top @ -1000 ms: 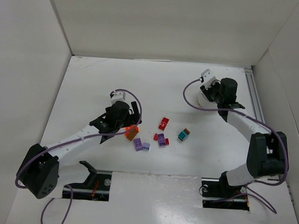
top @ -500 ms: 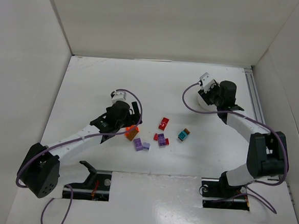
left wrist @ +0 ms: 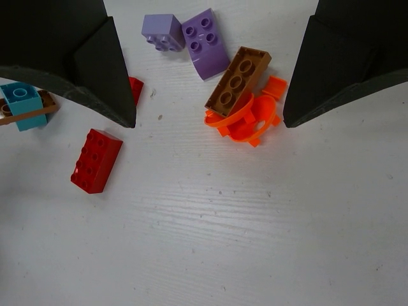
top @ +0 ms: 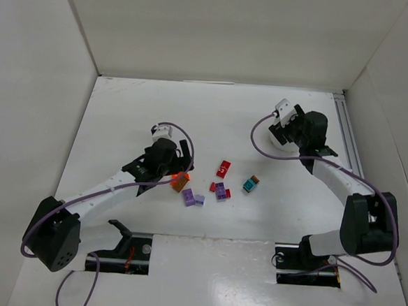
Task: Sort the legos into containers by color
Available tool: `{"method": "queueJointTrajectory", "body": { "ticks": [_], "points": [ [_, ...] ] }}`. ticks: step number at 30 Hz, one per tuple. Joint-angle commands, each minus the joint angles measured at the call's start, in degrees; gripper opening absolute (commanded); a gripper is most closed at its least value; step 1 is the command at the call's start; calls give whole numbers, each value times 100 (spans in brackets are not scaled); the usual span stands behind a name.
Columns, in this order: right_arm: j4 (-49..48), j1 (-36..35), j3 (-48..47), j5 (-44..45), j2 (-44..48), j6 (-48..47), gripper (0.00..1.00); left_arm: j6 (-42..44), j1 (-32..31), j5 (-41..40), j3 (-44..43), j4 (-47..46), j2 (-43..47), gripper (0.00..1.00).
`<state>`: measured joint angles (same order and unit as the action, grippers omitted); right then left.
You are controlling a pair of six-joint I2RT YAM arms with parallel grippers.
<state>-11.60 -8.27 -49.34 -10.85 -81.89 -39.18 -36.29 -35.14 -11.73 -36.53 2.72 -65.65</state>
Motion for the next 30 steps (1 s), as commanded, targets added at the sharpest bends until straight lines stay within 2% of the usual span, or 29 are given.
{"method": "queueJointTrajectory", "body": {
  "ticks": [1, 3, 4, 9, 13, 15, 20, 24, 27, 30],
  "points": [
    [-317, -147, 126, -242, 540, 76, 80, -105, 24, 56, -126, 167, 175, 100],
    [-212, -201, 267, -190, 717, 147, 97, -167, 24, 56, -73, 167, 175, 100],
    [-159, -340, 380, -189, 892, 147, 100, -220, 24, 56, -21, 167, 175, 100],
    [122, -526, 680, 22, 1376, 393, 100, -378, 24, -13, 103, 167, 122, 100],
    [184, -526, 909, -319, 1675, 587, 100, -378, 24, -75, 155, 62, -185, 100],
    [236, -526, 1066, -522, 1764, 656, 100, -230, 24, -75, 103, 10, -238, 100],
    [542, -526, 1251, -769, 1992, 999, 100, 586, -194, 504, -37, -526, -238, 100],
    [1174, -526, 1304, -121, 2343, 1324, 100, 1298, -694, 803, -389, -825, -553, 100],
    [1885, -439, 1304, 529, 2668, 1596, 100, 1589, -1038, 865, -837, -879, -1142, 100],
    [2432, -132, 1164, 768, 2976, 1799, 100, 1748, -1241, 865, -1320, -940, -1827, 97]
  ]
}}
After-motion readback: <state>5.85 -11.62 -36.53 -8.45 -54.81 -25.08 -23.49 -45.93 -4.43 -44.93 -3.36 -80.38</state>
